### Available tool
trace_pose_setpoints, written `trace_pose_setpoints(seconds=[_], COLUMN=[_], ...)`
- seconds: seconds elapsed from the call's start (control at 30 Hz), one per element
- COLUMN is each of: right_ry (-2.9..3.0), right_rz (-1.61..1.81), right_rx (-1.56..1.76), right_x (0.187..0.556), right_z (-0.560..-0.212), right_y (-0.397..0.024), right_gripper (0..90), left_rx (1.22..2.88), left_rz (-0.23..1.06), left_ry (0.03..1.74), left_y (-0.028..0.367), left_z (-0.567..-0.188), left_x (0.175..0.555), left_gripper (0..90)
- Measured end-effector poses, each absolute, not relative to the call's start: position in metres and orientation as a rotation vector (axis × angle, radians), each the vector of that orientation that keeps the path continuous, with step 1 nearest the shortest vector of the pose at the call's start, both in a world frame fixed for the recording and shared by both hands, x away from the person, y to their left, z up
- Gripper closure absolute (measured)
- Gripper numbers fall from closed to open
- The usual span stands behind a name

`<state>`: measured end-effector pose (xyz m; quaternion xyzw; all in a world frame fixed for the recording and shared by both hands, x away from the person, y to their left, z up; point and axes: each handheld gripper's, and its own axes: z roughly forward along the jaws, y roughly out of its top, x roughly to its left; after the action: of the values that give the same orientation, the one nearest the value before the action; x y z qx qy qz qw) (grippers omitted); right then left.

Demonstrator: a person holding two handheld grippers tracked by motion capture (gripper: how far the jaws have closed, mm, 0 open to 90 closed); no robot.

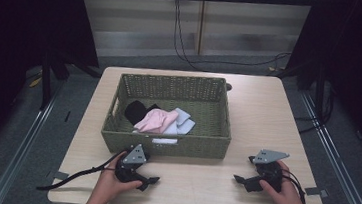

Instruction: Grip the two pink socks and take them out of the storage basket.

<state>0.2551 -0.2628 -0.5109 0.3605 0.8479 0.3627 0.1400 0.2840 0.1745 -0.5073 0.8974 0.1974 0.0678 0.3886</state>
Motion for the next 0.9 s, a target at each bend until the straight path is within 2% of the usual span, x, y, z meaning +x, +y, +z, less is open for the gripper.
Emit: trace_pose_setpoints(seconds=[0.17, 0.3, 0.73, 0.9], right_ry=[2.45, 2.45, 2.45, 2.45], right_rz=[1.048, 1.048, 1.048, 1.048], right_rx=[1.042, 1.042, 1.044, 1.041], right_x=[0.255, 0.255, 0.255, 0.255], right_z=[-0.511, -0.511, -0.511, -0.511], right_y=[-0.263, -0.263, -0.263, -0.263], right_gripper=[9.2, 9.2, 9.2, 9.2], left_rx=[2.317, 2.341, 2.34, 2.39], left_rz=[0.153, 0.115, 0.023, 0.019], left_ry=[0.501, 0.508, 0.591, 0.589], left_y=[0.174, 0.172, 0.169, 0.169], left_z=[-0.504, -0.496, -0.459, -0.448], left_x=[0.285, 0.286, 0.296, 0.299], left_gripper=[16.4, 21.0, 21.1, 21.0])
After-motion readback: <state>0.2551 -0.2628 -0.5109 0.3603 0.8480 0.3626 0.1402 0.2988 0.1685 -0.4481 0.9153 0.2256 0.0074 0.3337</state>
